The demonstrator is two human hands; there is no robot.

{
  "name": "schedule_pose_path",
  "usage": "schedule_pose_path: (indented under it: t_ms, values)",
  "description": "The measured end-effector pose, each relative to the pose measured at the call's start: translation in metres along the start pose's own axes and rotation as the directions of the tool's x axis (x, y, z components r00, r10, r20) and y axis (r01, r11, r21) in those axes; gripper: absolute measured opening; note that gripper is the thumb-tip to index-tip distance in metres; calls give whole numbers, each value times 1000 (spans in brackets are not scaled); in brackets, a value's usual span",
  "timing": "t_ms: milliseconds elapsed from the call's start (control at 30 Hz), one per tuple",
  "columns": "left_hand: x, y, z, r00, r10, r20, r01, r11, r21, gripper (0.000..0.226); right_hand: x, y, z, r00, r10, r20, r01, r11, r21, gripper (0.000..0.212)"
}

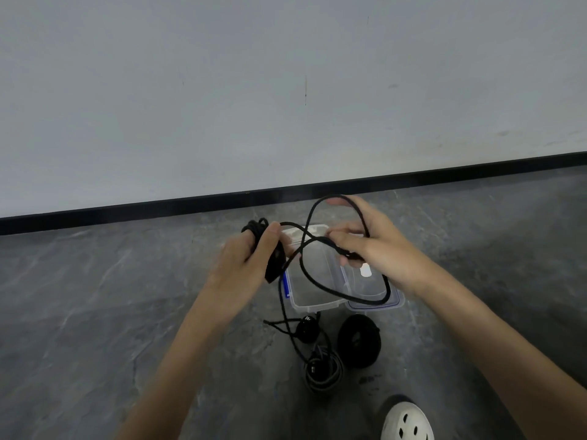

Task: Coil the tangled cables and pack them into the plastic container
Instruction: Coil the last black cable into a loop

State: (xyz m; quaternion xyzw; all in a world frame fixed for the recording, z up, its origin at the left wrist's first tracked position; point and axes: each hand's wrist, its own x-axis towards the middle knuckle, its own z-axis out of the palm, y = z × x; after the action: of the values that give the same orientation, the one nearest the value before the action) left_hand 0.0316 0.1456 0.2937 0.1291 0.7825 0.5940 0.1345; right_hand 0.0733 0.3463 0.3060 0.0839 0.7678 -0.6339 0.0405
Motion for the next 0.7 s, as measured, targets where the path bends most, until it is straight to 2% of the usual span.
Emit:
schedule_pose_path:
  t_ms: [167,233,300,367,433,500,567,600,633,667,700]
  values:
    - [-2,7,-2,988,42,145,-20,989,-149,42,3,3,-5,1000,-6,-19,9,988,157,57]
    - [-4,8,-3,983,26,180,3,987,-158,42,5,2,-6,997,-7,-78,23,977,214,52]
    - [-5,8,-1,983,12,184,22,983,-184,40,5,2,-6,986,10,-165,15,988,153,46]
    - [-5,8,2,993,3,119,22,979,-203,39,3,4,-6,973,84,-213,-85,996,2,52]
    - [-3,8,3,1000,-27,10,28,978,-206,40,1,4,-7,956,209,-205,-222,974,-46,69]
    - [-1,6,4,994,-63,-90,43,977,-208,45,-1,1,-8,934,308,-179,-297,951,88,76]
    - [1,5,3,984,-85,-159,52,977,-205,47,-1,-2,-5,895,370,-250,-307,916,258,66]
    - [2,4,3,978,-92,-186,53,978,-204,45,-2,-2,-2,871,348,-346,-258,924,281,55]
    - [3,3,3,973,-95,-211,53,979,-197,42,-5,-3,3,844,264,-466,-164,956,244,43]
    - [3,2,4,967,-97,-235,55,982,-181,41,-10,-5,10,811,94,-577,-29,992,121,29]
    - [4,1,4,961,-96,-258,56,986,-160,40,-16,-9,16,779,-127,-614,109,992,-67,17]
